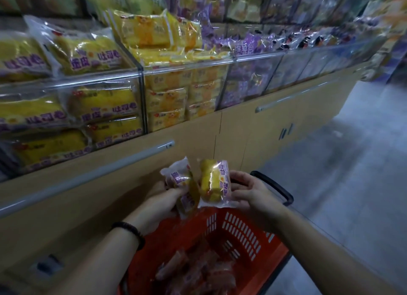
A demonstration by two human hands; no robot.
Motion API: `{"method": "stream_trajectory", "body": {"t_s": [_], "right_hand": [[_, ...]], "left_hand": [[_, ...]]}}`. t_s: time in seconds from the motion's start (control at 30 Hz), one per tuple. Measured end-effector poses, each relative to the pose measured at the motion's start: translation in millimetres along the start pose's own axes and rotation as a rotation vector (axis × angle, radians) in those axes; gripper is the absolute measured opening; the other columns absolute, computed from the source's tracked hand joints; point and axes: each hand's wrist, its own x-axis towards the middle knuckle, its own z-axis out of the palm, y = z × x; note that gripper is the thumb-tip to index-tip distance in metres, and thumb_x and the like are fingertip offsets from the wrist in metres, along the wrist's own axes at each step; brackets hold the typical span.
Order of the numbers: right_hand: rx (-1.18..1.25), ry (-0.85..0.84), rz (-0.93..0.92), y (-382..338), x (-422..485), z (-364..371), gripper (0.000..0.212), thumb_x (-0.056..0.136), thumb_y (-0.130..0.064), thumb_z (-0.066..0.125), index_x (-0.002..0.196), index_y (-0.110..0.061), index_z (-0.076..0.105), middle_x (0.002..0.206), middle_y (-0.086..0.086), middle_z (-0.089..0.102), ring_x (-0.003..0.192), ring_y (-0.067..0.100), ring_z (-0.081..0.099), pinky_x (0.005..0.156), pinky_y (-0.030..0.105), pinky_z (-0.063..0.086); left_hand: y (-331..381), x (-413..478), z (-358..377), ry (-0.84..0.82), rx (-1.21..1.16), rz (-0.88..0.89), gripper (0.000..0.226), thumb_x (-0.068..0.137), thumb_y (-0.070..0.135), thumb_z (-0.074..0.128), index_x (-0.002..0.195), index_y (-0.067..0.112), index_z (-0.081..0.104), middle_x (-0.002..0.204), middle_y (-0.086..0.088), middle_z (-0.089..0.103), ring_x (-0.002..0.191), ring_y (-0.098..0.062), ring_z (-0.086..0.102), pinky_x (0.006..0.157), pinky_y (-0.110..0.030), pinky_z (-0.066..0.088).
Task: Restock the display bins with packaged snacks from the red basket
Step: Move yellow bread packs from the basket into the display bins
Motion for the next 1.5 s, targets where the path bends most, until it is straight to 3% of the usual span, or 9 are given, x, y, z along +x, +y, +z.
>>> {"method": "stream_trajectory", "body": {"t_s": [0.13, 0.3, 0.5, 0.63, 0.87, 1.0, 1.17, 1.33, 1.5], "right_hand": [[0.113, -0.057, -0.062, 2, 2, 9, 0.081, 0.070, 0.018, 0.071, 0.139, -0.022, 0.055, 0.127, 0.023, 0.070, 0.119, 0.045, 0.066, 0.107, 0.065, 0.047], [0.040, 0.184, -0.223, 14, 9, 32, 0.076, 0.063, 0.007, 0.088, 0.131, -0.014, 0.062, 0.116, 0.016, 0.075, 0.108, 0.037, 0.073, 0.096, 0.058, 0.057], [-0.048, 0.305, -0.402, 18, 6, 55, 0.066, 0.066, 0.008, 0.090, 0.120, -0.019, 0.063, 0.101, -0.002, 0.078, 0.092, 0.013, 0.076, 0.068, 0.025, 0.060], [-0.079, 0.257, -0.416, 14, 8, 55, 0.076, 0.064, 0.002, 0.094, 0.126, -0.024, 0.059, 0.110, -0.001, 0.076, 0.102, 0.016, 0.075, 0.076, 0.029, 0.062], [0.149, 0.166, -0.335, -7, 10, 45, 0.056, 0.074, -0.026, 0.091, 0.119, -0.001, 0.068, 0.113, 0.026, 0.073, 0.106, 0.046, 0.071, 0.097, 0.067, 0.053], [0.088, 0.210, -0.324, -22, 5, 29, 0.058, 0.070, -0.018, 0.088, 0.120, -0.007, 0.060, 0.106, 0.026, 0.075, 0.094, 0.048, 0.074, 0.081, 0.065, 0.060], [0.090, 0.198, -0.387, -39, -1, 12, 0.063, 0.066, -0.021, 0.088, 0.121, -0.003, 0.063, 0.110, 0.026, 0.074, 0.095, 0.045, 0.074, 0.078, 0.055, 0.062], [-0.190, 0.156, -0.500, -49, -23, 14, 0.041, 0.079, -0.013, 0.080, 0.117, -0.005, 0.068, 0.107, 0.021, 0.076, 0.095, 0.041, 0.075, 0.076, 0.054, 0.063], [-0.171, 0.091, -0.507, -58, -43, 37, 0.035, 0.085, -0.020, 0.081, 0.114, -0.002, 0.071, 0.106, 0.025, 0.075, 0.096, 0.046, 0.074, 0.083, 0.056, 0.062]], "left_hand": [[9, -6, 14, -0.078, -0.149, 0.037, 0.016, 0.096, 0.023, 0.072, 0.105, 0.012, 0.076, 0.088, -0.012, 0.078, 0.075, -0.026, 0.072, 0.068, -0.038, 0.055], [21, -14, 30, -0.092, -0.401, 0.032, 0.045, 0.107, 0.048, 0.046, 0.122, 0.021, 0.078, 0.120, -0.015, 0.077, 0.111, -0.032, 0.073, 0.080, -0.041, 0.057], [34, -26, 45, -0.130, -0.498, 0.087, 0.058, 0.095, 0.077, 0.030, 0.114, 0.050, 0.078, 0.128, -0.001, 0.076, 0.124, -0.027, 0.069, 0.103, -0.052, 0.053], [37, -28, 48, -0.175, -0.595, 0.081, 0.075, 0.093, 0.080, 0.015, 0.099, 0.049, 0.083, 0.120, -0.004, 0.079, 0.110, -0.023, 0.076, 0.092, -0.047, 0.056], [42, -21, 46, -0.100, -0.673, 0.057, 0.067, 0.101, 0.060, 0.045, 0.116, 0.005, 0.080, 0.118, -0.027, 0.074, 0.098, -0.036, 0.077, 0.072, -0.040, 0.063], [36, -16, 41, -0.019, -0.574, 0.034, 0.057, 0.103, 0.057, 0.051, 0.112, 0.008, 0.079, 0.110, -0.021, 0.078, 0.086, -0.030, 0.080, 0.061, -0.035, 0.062], [38, -17, 23, 0.079, -0.528, 0.087, 0.043, 0.092, 0.046, 0.072, 0.119, 0.013, 0.079, 0.114, -0.012, 0.079, 0.109, -0.030, 0.075, 0.092, -0.047, 0.060], [39, -29, 2, 0.048, -0.579, 0.114, 0.054, 0.083, 0.023, 0.080, 0.129, -0.001, 0.068, 0.123, -0.025, 0.073, 0.114, -0.039, 0.072, 0.084, -0.045, 0.063], [50, -69, -25, 0.090, -0.387, 0.215, 0.024, 0.093, 0.021, 0.076, 0.114, 0.011, 0.078, 0.108, -0.015, 0.080, 0.096, -0.029, 0.077, 0.073, -0.038, 0.060]]}}
